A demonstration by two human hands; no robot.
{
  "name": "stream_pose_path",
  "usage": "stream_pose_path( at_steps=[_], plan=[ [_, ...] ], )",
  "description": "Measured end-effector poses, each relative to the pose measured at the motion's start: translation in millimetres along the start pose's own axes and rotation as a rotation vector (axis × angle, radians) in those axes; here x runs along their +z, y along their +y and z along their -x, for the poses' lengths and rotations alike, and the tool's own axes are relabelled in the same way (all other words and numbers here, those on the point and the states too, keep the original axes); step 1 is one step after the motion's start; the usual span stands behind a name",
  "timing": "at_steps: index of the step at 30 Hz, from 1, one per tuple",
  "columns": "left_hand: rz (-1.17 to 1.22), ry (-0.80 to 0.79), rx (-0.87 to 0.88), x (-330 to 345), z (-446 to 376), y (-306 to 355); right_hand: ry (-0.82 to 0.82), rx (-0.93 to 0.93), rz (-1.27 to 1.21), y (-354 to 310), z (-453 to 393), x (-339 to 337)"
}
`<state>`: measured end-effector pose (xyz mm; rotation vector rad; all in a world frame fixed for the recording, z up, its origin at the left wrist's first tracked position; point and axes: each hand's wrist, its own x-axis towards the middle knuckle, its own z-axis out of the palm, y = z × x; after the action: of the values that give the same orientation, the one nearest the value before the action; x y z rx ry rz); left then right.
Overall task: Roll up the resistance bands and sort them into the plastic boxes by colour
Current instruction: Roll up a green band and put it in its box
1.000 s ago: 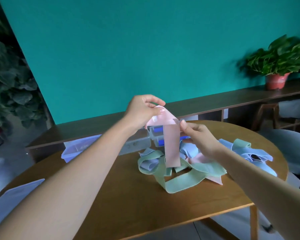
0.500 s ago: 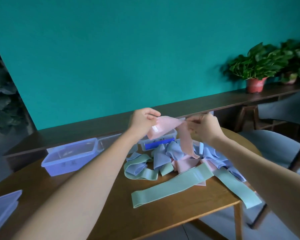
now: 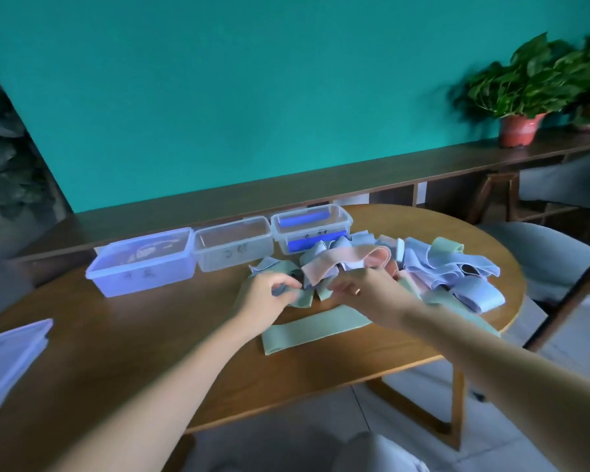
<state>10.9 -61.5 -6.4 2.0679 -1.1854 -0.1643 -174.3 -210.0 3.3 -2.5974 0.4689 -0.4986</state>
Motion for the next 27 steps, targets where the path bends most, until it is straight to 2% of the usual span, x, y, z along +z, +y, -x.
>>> stream_pose_path(
  at_steps=[2, 5, 9, 16, 19, 23, 27],
  plan=[
    [-0.085, -0.056, -0.062, -6, 14, -23, -0.052, -0.101, 0.023, -11, -2, 20],
    [-0.177, -0.108, -0.124, -10, 31, -39, -0.091, -0.065, 0.003, -26, -5, 45],
    [-0.080, -0.109, -0.138, -10, 45, -36, -0.100, 0.061, -0.026, -37, -5, 63],
    [0.027, -0.055, -0.089, -35, 62, -26, -0.142, -0.039, -0.003, -64, -3, 56],
    [0.072, -0.056, -0.035, -63, 70, -15, -0.158, -0.092, -0.076, -89, -10, 46],
    [0.122, 0.059, 0.014, -116, 88, 8, -0.133, -0.134, -0.163, -129, -21, 32],
    [0.224, 0.247, 0.025, -171, 108, 23, -0.081, -0.148, -0.510, -178, -23, 18]
  ],
)
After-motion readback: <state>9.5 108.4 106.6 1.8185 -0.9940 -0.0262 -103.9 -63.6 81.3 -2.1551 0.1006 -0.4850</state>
